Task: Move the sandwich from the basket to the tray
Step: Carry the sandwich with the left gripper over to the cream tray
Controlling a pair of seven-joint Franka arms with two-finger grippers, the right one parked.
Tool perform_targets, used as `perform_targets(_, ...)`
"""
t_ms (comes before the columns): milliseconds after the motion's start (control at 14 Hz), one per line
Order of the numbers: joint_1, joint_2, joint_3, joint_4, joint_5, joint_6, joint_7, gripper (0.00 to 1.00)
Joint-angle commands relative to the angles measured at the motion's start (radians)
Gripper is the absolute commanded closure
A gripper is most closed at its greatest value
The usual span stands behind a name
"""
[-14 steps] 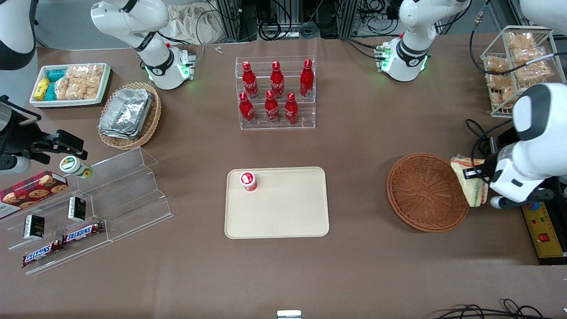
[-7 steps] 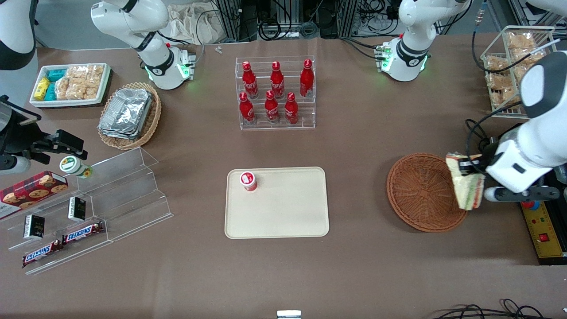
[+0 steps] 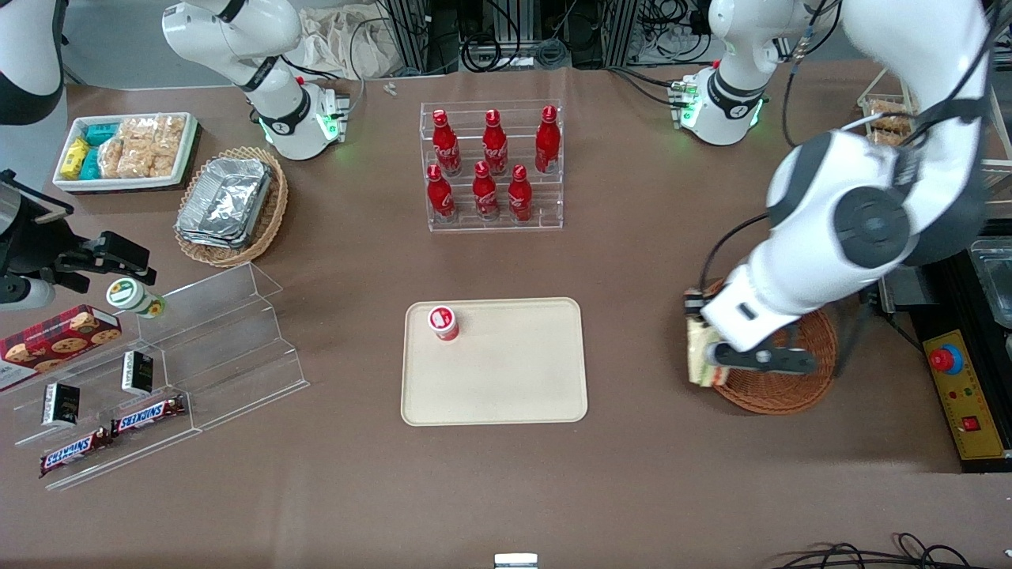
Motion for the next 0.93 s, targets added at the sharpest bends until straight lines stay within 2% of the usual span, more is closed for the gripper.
perform_targets(0, -0.087, 0.112, 0.009, 0.042, 0.025, 0.108, -0.088, 0.98)
perform_targets(143, -0.135, 0.178, 0.012, 0.042, 0.060, 0.186, -0.175, 1.00)
perform_targets(429, -0.240, 0.295, 0.012, 0.040, 0.316, 0.302, -0.433, 1.00)
perform_targets(571, -0.255, 0.327, 0.010, 0.042, 0.338, 0.319, -0.489, 1.00)
perform_targets(857, -0.257, 0.392, 0.012, 0.042, 0.343, 0.477, -0.489, 1.00)
